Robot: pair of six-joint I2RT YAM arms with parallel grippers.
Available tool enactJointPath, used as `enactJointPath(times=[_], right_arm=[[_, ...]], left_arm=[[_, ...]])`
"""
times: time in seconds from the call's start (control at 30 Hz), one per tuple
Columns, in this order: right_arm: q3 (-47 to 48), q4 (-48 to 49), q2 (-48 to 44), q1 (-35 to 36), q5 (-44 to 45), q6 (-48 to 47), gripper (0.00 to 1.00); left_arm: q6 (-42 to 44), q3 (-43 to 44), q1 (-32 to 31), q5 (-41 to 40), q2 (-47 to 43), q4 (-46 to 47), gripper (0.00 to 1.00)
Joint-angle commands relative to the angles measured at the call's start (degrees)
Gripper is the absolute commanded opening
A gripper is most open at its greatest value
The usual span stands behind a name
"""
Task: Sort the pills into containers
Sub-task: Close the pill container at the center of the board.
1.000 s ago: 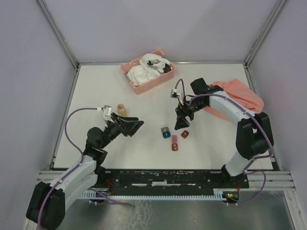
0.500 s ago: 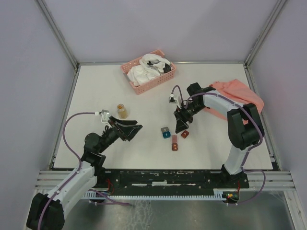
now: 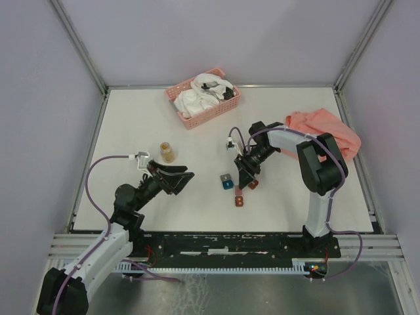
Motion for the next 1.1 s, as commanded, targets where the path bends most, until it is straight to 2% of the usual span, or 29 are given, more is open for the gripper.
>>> enactJointPath(times=[0.0, 0.4, 0.83, 1.07], right_arm=[[2.75, -1.79, 1.02, 0.41, -3.12, -0.67, 0.57], [4.93, -5.5, 4.62, 0.57, -5.78, -2.42, 0.31], [5.53, -6.71, 5.19, 0.61, -6.91, -2.99, 0.21], [5.62, -6.47, 5.5, 0.68, -6.22, -2.63, 0.24]], left_arm=[[-2.16, 0.02, -0.06, 0.92, -0.69, 0.89, 0.77], [-2.46, 0.27, -0.06, 1.05, -0.79, 0.89, 0.77], [-2.72, 0.36, -0.08, 1.28, -0.89, 0.93, 0.77], [-2.82, 0.28, -0.06, 1.36, -1.04, 0.89, 0.77]])
